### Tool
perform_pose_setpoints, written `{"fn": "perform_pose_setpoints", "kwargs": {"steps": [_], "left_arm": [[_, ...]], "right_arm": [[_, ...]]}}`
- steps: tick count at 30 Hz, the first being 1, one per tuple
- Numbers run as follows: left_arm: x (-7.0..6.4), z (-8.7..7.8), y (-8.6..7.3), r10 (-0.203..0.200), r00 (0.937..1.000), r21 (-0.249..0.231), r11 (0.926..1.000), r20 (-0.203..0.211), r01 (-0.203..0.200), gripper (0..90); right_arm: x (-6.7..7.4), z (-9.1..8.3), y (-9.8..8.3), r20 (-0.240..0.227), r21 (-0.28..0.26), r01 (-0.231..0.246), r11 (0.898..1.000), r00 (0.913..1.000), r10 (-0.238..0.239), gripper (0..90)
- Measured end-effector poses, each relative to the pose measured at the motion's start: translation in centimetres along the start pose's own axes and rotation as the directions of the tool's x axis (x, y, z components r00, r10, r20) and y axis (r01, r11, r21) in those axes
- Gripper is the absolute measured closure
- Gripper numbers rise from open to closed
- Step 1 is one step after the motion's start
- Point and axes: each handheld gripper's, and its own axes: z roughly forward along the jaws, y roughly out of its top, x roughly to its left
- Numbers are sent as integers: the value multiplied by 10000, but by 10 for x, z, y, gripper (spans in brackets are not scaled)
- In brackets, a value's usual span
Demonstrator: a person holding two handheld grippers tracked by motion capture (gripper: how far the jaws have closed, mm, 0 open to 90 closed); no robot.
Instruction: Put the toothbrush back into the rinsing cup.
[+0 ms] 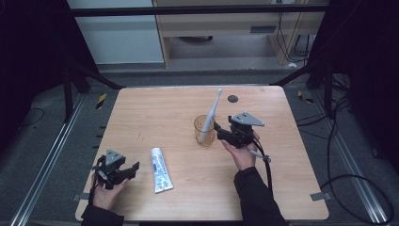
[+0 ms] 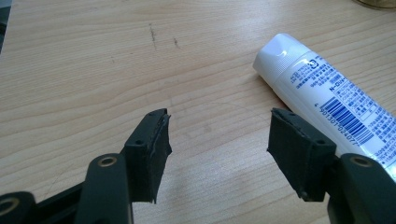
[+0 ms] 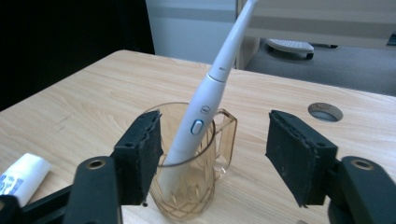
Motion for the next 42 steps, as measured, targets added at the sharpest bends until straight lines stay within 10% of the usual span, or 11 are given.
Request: {"fn": "perform_pose_setpoints", "kwargs": {"steps": [26,37,42], "left_arm": [[-15,2,-2,339,9938,577,9975,1056,-402,609],[-26,4,-3,674,9817,1218,9885,1781,-900,778],[-34,6,-5,848,9669,1644,9782,2407,-1267,831]], "right_arm": [[-59,-68,-45,906,1518,533,9870,9936,-676,273],[-66,-84,-63,1151,1952,392,9800,9914,-626,260],[-65,-91,-70,1101,2155,434,9755,9916,-684,255]]}}
